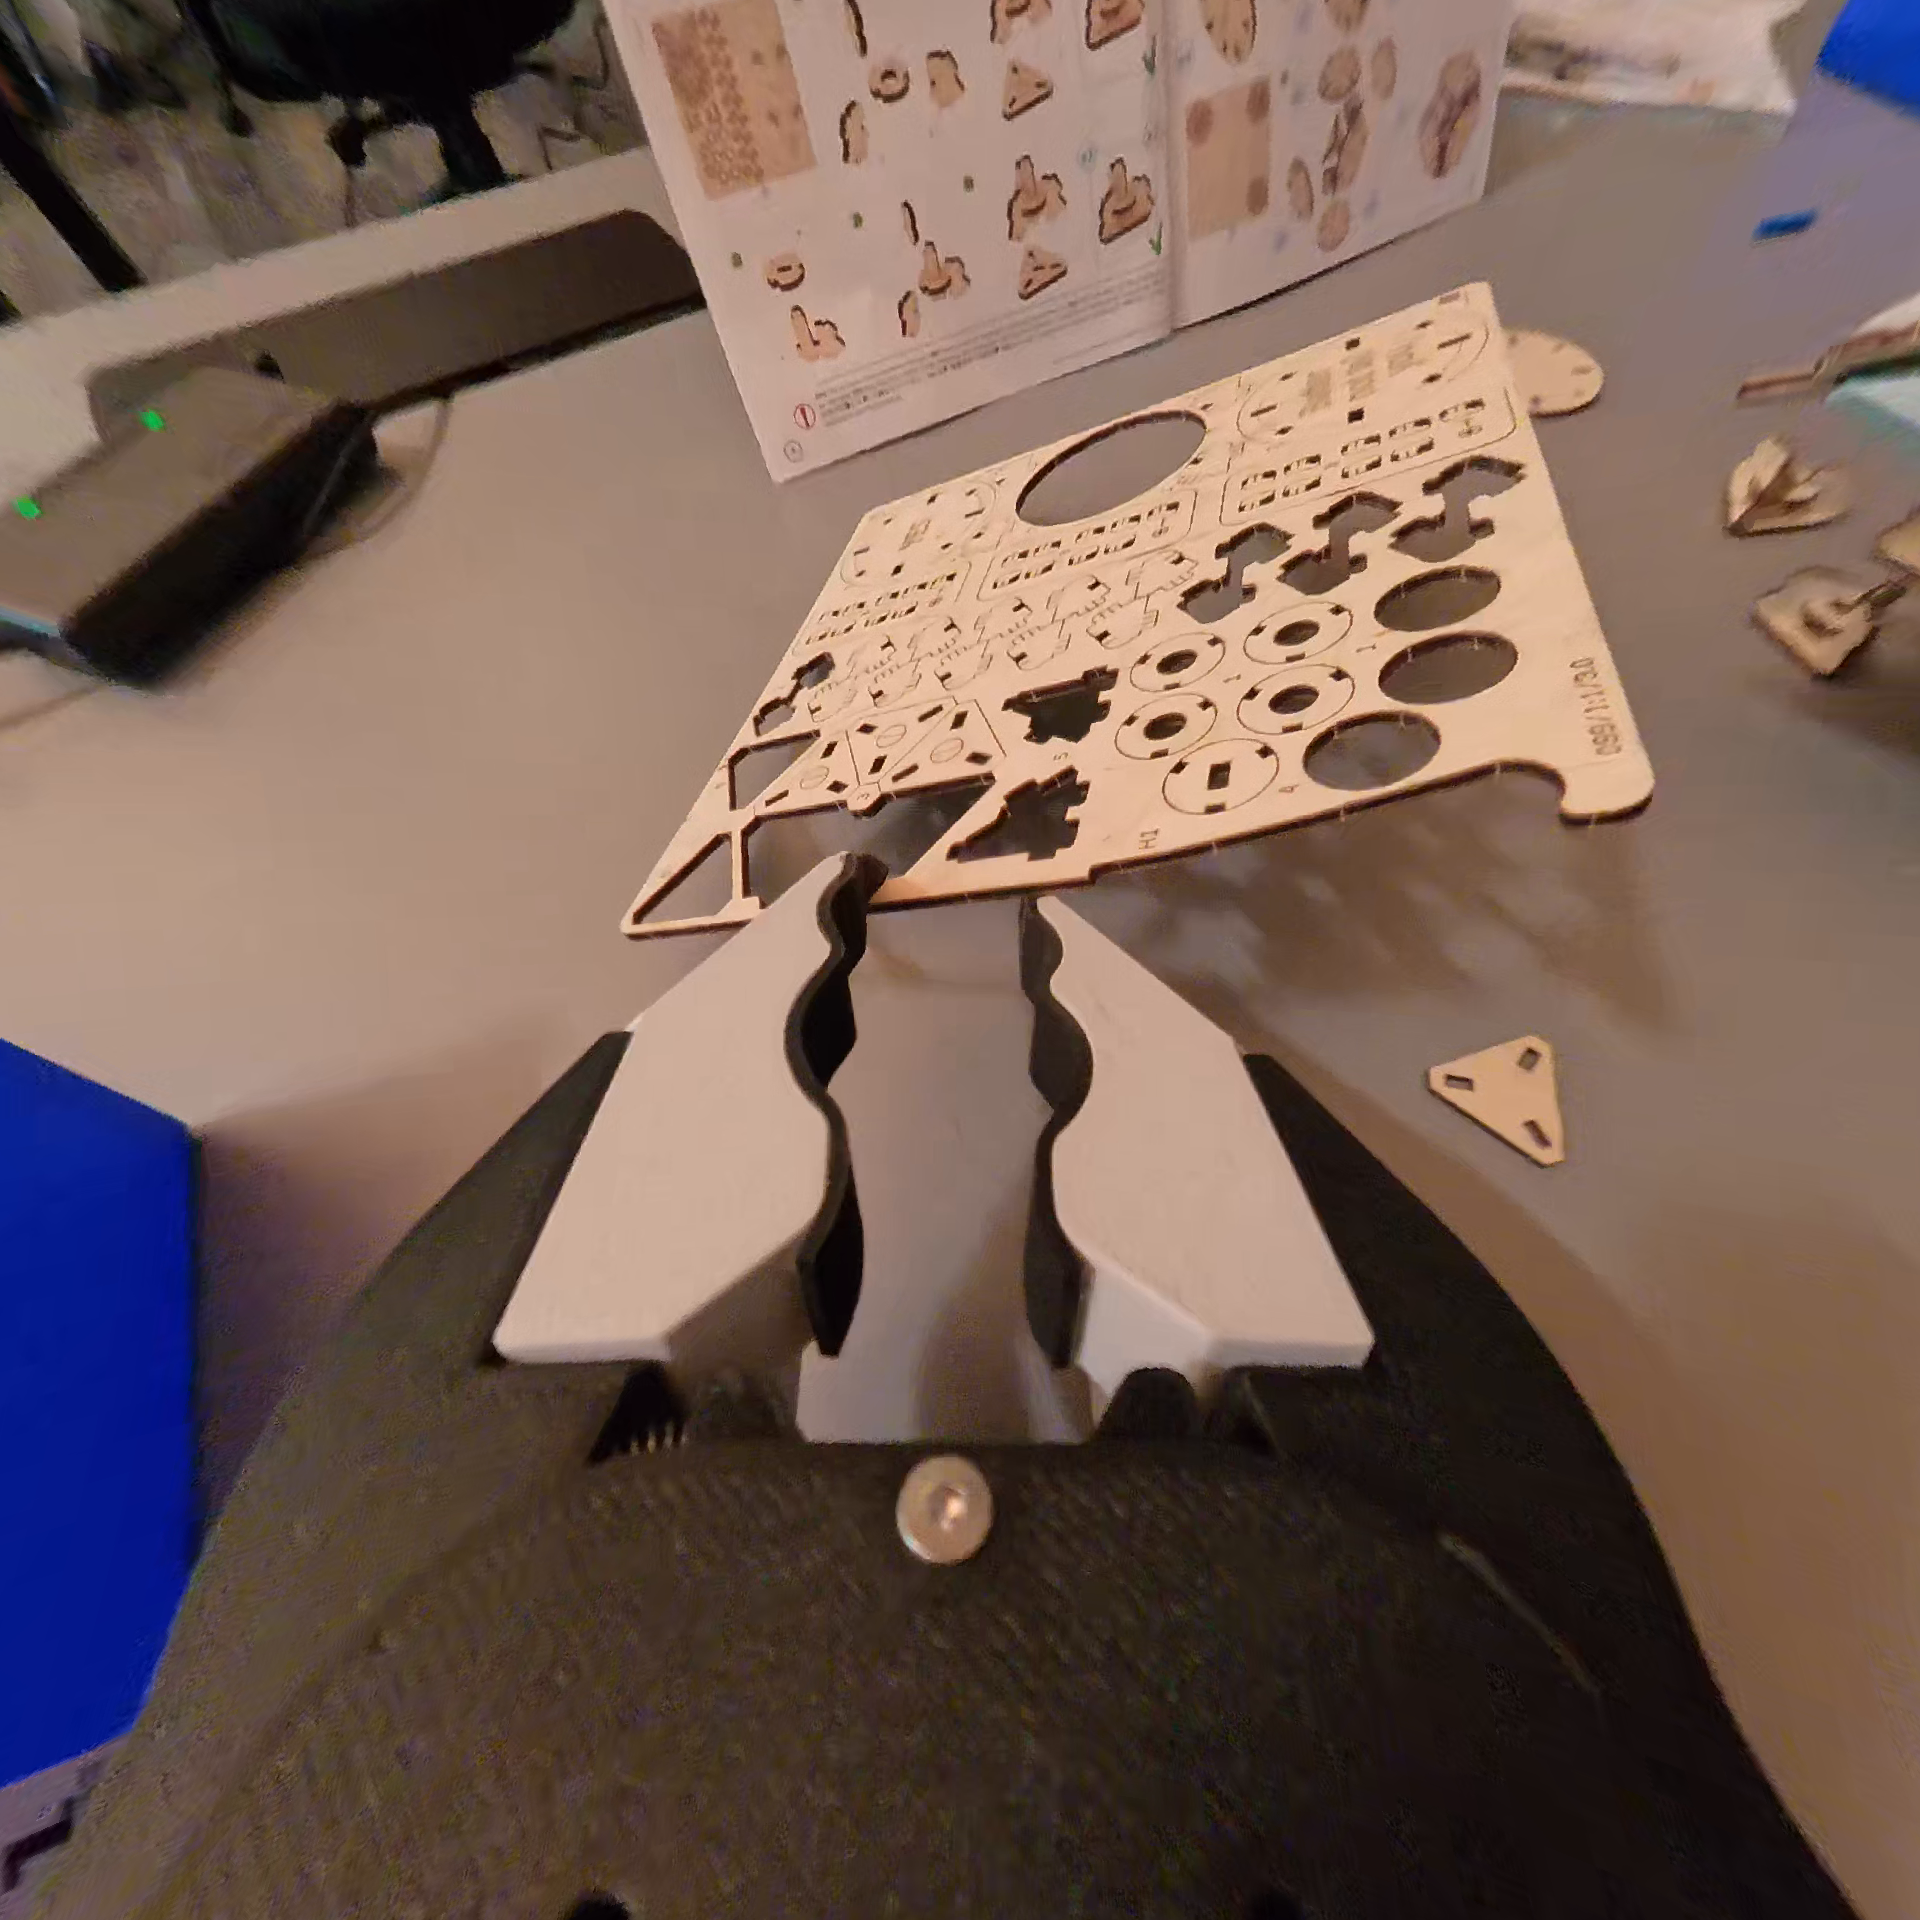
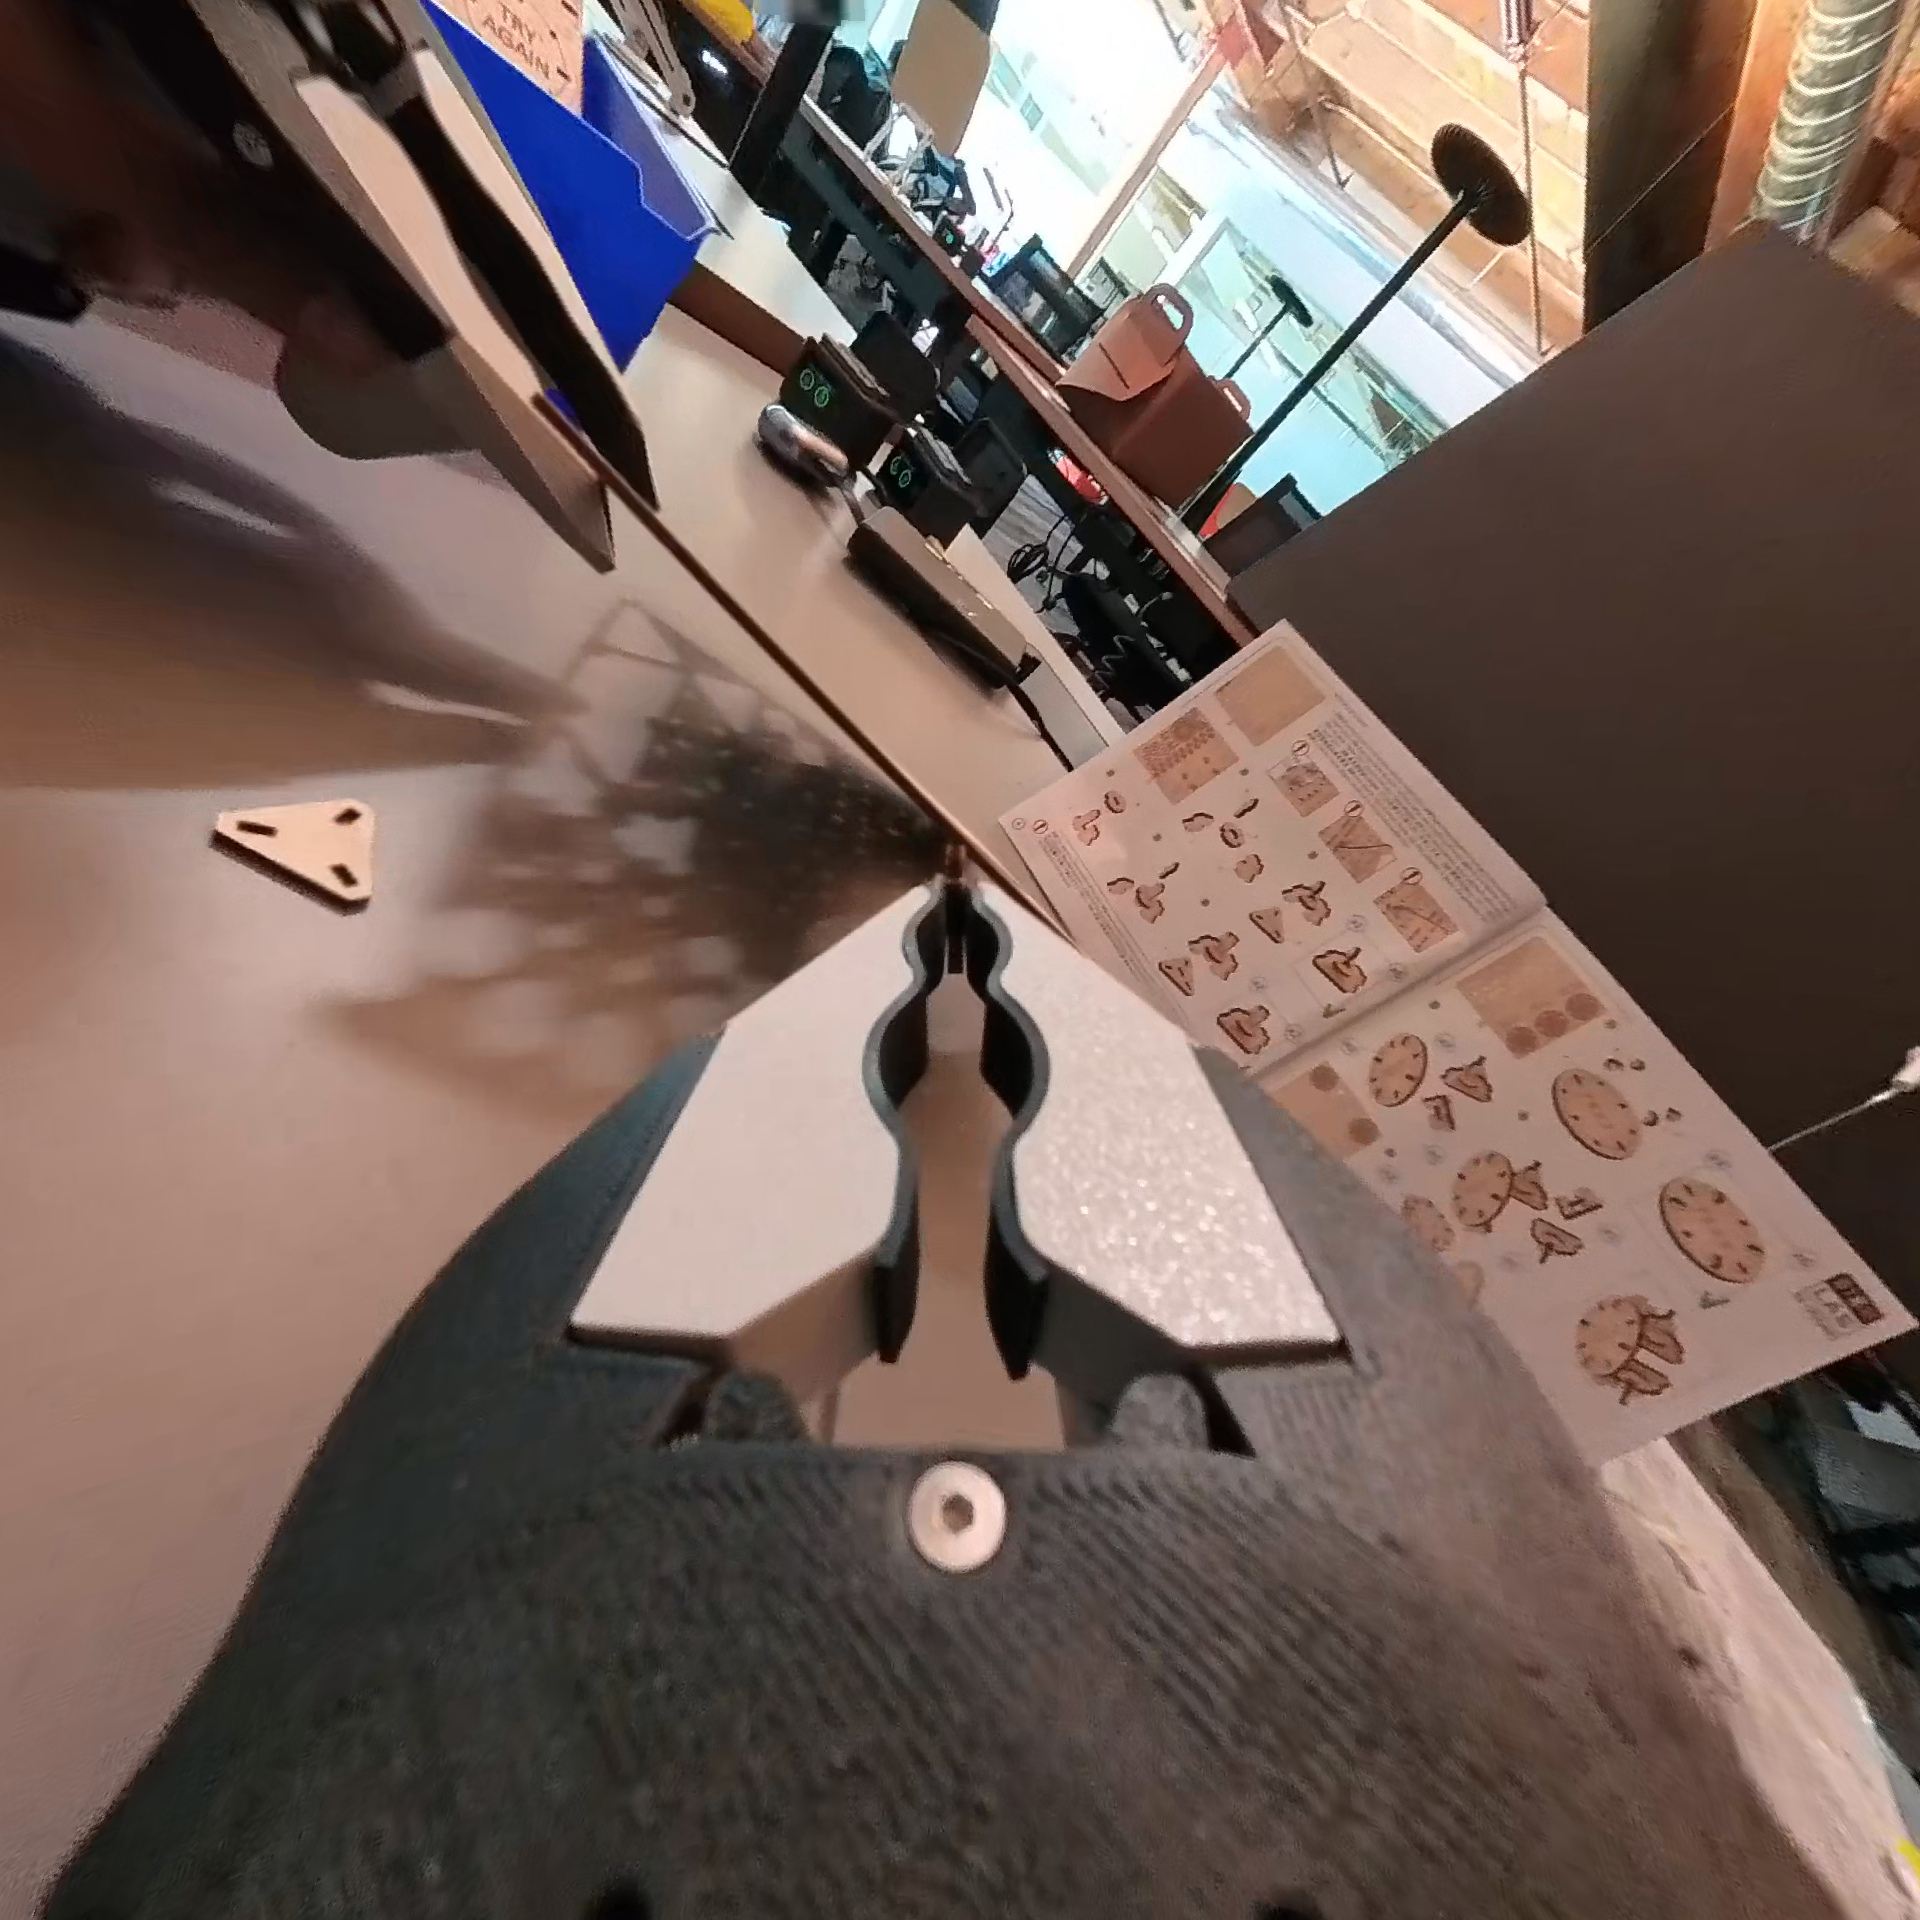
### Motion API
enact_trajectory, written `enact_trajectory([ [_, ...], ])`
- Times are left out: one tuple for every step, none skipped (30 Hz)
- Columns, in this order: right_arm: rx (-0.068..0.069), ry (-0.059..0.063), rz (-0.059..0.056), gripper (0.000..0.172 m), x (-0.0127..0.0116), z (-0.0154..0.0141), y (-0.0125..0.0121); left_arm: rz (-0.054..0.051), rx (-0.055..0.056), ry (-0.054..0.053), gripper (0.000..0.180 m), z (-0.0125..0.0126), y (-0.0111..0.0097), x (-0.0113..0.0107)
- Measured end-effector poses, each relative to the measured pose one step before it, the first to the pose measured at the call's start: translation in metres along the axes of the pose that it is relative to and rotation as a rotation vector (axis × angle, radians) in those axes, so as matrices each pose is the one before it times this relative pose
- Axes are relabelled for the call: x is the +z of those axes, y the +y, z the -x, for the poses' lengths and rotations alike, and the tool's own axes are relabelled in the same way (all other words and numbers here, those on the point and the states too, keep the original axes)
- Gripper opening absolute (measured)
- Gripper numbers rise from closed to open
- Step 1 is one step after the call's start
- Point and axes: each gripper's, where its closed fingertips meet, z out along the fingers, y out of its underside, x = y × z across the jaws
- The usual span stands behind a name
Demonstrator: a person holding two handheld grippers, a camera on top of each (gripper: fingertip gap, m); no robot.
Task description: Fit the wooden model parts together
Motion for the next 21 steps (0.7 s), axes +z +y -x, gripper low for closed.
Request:
enact_trajectory([
  [-0.0247, 0.0067, 0.0003, 0.001, -0.00023, 0.00052, -0.00078, 0.0223, -0.0386, 0.0259, 0.028, 0.00046, 0.00354, -0.00161],
  [-0.0271, 0.0018, 0.0009, 0.001, 0.00009, 0.00185, -0.00091, 0.0538, -0.026, 0.0359, 0.028, -0.00132, 0.00675, -0.00112],
  [-0.0249, -0.0037, 0.0016, 0.001, 0.00036, 0.00305, -0.00097, 0.0622, -0.0197, 0.0306, 0.03, -0.00137, 0.00671, -0.00103],
  [-0.0224, -0.0061, 0.0042, 0.001, 0.00055, 0.0033, -0.00055, 0.0475, -0.0171, 0.018, 0.032, -0.00102, 0.00431, -0.002],
  [-0.0214, -0.0046, 0.0065, 0.001, 0.00057, 0.00279, -0.00016, 0.0309, -0.0059, 0.0019, 0.032, -0.00056, 0.00226, -0.00282],
  [-0.0221, -0.0012, 0.0059, 0.001, 0.00033, 0.00203, -0.00034, 0.0127, 0.0086, 0.0037, 0.032, -0.0024, 0.00038, -0.00313],
  [-0.0226, 0.002, 0.0038, 0.001, 0.00016, 0.00131, -0.00056, 0.0036, 0.004, 0.0, 0.032, -0.00234, -0.00112, -0.0034],
  [-0.0205, 0.0033, 0.0023, 0.001, -0.00024, 0.00099, -0.00058, 0.014, 0.0026, -0.0039, 0.035, -0.00197, -0.00031, -0.00285],
  [-0.0171, 0.003, 0.0011, 0.001, -0.00021, 0.00074, -0.00064, 0.0259, 0.0087, -0.0091, 0.04, -0.00167, 0.00159, -0.00198],
  [-0.0163, 0.0038, 0.0004, 0.001, -0.00038, 0.00055, -0.00058, 0.0396, 0.0203, -0.0151, 0.041, -0.0011, 0.0043, -0.00142],
  [-0.0188, 0.0057, 0.0006, 0.001, -0.0005, 0.00037, -0.00043, 0.0482, 0.0327, -0.0107, 0.041, -0.00192, 0.00576, -0.001],
  [-0.0222, 0.0069, 0.0018, 0.001, -0.00053, 0.00018, -0.00031, 0.042, 0.0314, -0.0028, 0.043, -0.00336, 0.00527, -0.00023],
  [-0.0247, 0.0078, 0.0026, 0.001, -0.00048, 0.00034, -0.00027, 0.0276, 0.0235, 0.0094, 0.062, -0.00464, 0.0033, -0.00007],
  [-0.0268, 0.0085, 0.0016, 0.001, -0.00035, 0.0003, -0.00068, 0.0047, 0.0065, 0.0237, 0.075, -0.00591, -0.00016, -0.00033],
  [-0.0289, 0.0087, -0.0005, 0.001, -0.00049, 0.00046, -0.00119, -0.0229, 0.0078, 0.0719, 0.077, -0.01236, -0.00413, -0.0012],
  [-0.0311, 0.0083, -0.0028, 0.0, -0.00049, 0.00076, -0.00194, -0.0561, 0.0074, 0.1069, 0.078, -0.01694, -0.00849, -0.00218],
  [-0.0339, 0.0078, -0.005, 0.0, -0.00072, 0.001, -0.00243, -0.0726, -0.0135, 0.0935, 0.078, -0.0131, -0.01079, -0.0031],
  [-0.0374, 0.0101, -0.007, 0.001, -0.00087, 0.00071, -0.00306, -0.069, -0.0349, 0.0607, 0.077, -0.00639, -0.01086, -0.0039],
  [-0.0413, 0.0163, -0.0103, 0.001, -0.00118, -0.00008, -0.00386, -0.071, -0.0382, 0.0505, 0.075, -0.00457, -0.01152, -0.00432],
  [-0.0442, 0.0227, -0.0149, 0.001, -0.00167, -0.00107, -0.00497, -0.0853, -0.0331, 0.0731, 0.074, -0.00856, -0.01327, -0.0041],
  [-0.0452, 0.0278, -0.0182, 0.0, -0.00191, -0.00201, -0.00574, -0.0955, -0.0363, 0.1053, 0.066, -0.01394, -0.01407, -0.00297],
])
